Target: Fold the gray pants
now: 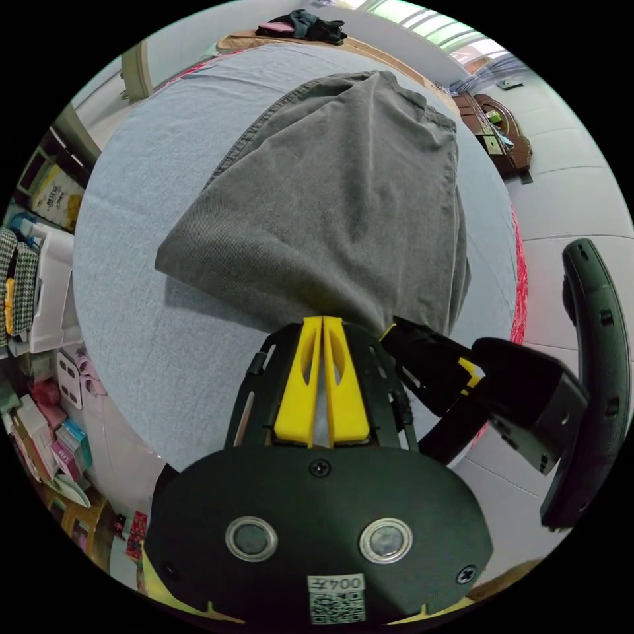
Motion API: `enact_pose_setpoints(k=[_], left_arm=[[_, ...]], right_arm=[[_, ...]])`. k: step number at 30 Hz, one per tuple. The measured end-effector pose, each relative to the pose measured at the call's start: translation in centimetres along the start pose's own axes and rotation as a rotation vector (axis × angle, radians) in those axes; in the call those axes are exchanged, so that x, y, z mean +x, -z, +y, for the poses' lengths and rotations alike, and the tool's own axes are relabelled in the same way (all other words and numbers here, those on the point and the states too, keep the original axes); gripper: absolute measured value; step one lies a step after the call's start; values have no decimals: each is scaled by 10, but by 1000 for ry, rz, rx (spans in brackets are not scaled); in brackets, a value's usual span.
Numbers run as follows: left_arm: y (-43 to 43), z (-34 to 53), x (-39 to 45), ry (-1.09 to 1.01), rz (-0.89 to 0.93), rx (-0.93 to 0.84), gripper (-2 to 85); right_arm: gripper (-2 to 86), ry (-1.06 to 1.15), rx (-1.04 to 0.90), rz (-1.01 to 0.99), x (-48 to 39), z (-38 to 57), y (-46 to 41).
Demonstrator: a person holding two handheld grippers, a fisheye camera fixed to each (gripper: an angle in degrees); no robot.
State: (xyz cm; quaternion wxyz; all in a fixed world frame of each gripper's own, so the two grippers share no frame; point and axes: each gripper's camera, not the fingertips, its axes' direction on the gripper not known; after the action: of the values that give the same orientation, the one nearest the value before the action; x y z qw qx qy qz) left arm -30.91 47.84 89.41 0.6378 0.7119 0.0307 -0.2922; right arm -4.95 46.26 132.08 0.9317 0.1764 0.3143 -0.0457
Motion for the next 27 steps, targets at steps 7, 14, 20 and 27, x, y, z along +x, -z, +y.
enact_pose_setpoints(k=[7, 14, 20, 27], left_arm=[[-5, 1, 2, -8, 13, -15, 7], [-8, 4, 7, -28, -1, -16, 8], [-10, 8, 7, -27, 2, -6, 8], [-11, 7, -2, 1, 31, -10, 7]], right_arm=[[-7, -19, -4, 4, -8, 3, -3], [-7, -36, 0, -15, -9, 6, -6], [-7, -34, 7, -23, -12, 8, -8], [-7, -6, 1, 30, -27, 5, -11]])
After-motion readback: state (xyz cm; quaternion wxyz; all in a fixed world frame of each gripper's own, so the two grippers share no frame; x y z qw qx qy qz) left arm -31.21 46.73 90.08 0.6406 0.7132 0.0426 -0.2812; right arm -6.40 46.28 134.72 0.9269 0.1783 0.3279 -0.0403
